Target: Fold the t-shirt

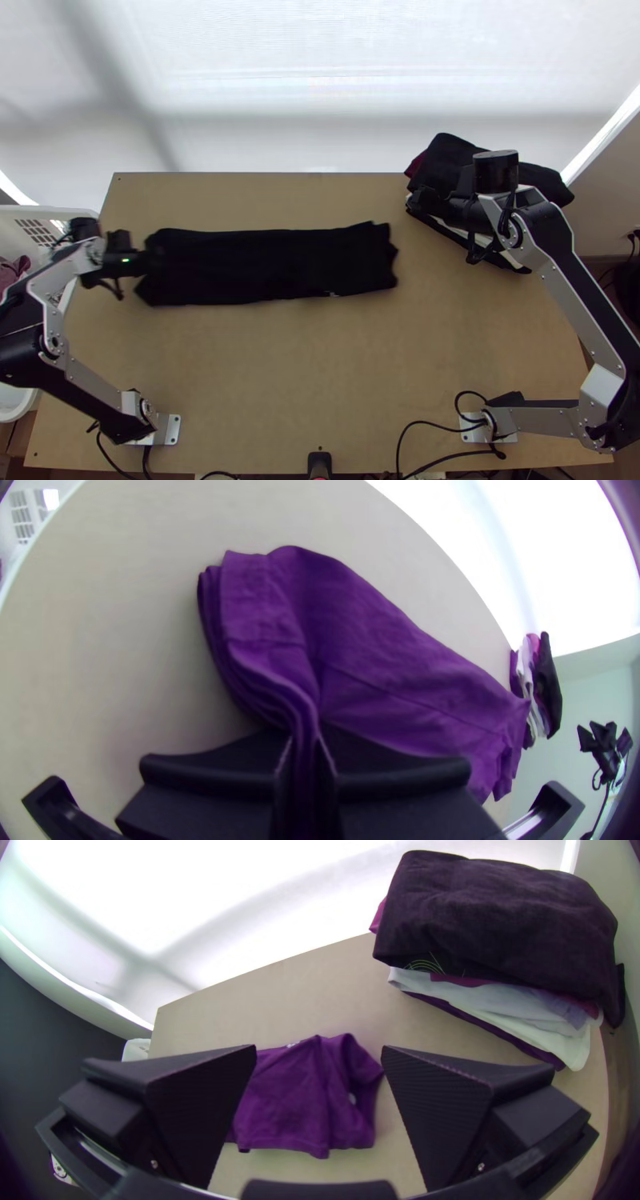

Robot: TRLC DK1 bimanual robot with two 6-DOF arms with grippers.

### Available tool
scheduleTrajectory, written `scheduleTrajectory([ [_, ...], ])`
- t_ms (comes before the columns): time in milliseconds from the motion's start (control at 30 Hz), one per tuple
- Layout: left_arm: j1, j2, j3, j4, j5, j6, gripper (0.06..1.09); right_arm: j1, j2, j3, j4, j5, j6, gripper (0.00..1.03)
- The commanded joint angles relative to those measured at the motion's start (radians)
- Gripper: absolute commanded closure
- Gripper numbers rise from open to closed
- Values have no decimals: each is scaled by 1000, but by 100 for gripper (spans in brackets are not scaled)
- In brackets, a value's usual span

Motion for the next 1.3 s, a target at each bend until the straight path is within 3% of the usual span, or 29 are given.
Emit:
scheduleTrajectory([
  [0, 106, 28, 86, -65, -15, 84, 105, -5, -26, -4, -3, 7, 22, 15],
  [233, 162, -12, 224, -285, -2, 137, 105, -5, -27, -14, -1, 7, 18, 15],
  [400, 42, -156, 250, -383, 25, 66, 105, -5, -30, -24, -1, 7, 18, 15],
  [800, -440, -257, 428, -393, 21, -261, 105, 0, -32, -32, 2, 7, 23, 14],
  [1100, -638, -139, 522, -340, -40, -376, 105, 7, -42, -33, 2, 7, 22, 13],
  [1200, -700, -99, 543, -303, -69, -411, 105, 9, -44, -32, 2, 7, 23, 4],
  [1267, -742, -72, 558, -286, -84, -425, 105, 7, -50, -27, 2, 7, 23, 4],
])
